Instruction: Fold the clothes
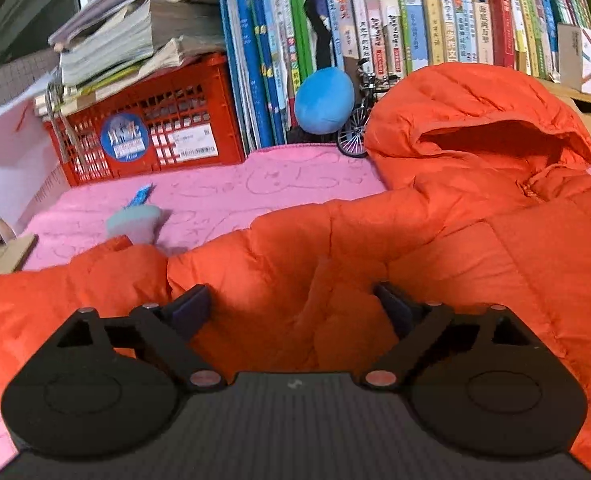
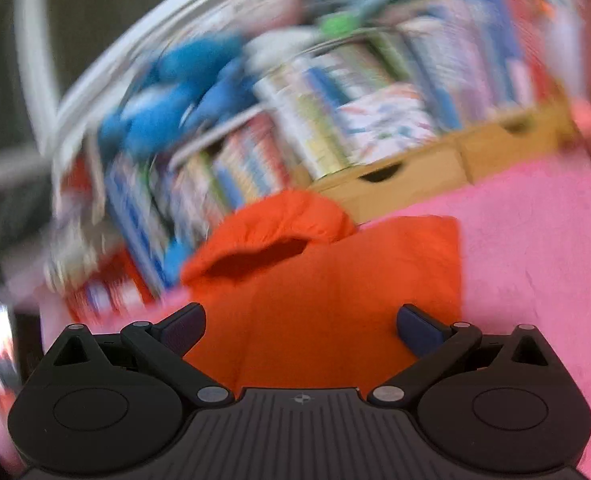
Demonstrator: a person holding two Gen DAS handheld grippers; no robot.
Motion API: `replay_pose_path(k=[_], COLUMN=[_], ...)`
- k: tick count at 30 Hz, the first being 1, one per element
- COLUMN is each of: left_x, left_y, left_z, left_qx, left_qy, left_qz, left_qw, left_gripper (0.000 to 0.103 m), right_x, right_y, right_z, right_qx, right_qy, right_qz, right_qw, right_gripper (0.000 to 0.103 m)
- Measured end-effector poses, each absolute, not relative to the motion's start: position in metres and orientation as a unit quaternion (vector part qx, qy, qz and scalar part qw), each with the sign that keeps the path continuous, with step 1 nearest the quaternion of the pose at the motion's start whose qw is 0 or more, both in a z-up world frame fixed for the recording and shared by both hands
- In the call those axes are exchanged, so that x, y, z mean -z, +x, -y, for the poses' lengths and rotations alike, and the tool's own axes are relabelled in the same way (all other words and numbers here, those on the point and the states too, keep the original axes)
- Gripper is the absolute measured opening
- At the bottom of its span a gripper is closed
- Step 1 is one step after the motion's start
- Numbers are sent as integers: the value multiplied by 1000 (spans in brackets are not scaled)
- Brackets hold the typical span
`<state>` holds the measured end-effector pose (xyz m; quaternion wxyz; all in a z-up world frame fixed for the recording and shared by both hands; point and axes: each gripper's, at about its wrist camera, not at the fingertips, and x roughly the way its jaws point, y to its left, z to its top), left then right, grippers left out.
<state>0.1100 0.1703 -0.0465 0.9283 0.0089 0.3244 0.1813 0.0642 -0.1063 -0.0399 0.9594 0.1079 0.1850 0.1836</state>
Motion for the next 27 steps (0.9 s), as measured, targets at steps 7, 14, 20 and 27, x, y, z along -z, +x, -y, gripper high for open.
replay_pose_path(k=[7, 14, 20, 27], left_x=[47, 47, 47, 47], left_y=[112, 114, 115, 115], left_z=[-161, -153, -151, -147], left_qx=[-214, -221, -211, -184], left_qy=[46, 74, 79, 82], left_qz=[-327, -325, -324, -320], left_qw=[919, 917, 919, 926], left_gripper=[103, 103, 103, 103], right_x=[31, 60, 68, 68], right_y=[74, 106, 112, 129], right_z=[-21, -9, 47, 110], right_qx=[-184, -130, -73, -13], right_qy=[-176, -278, -335, -330], right_qz=[-128, -175, -159, -196], right_qw=[959, 936, 926, 923], right_gripper=[103, 103, 103, 103])
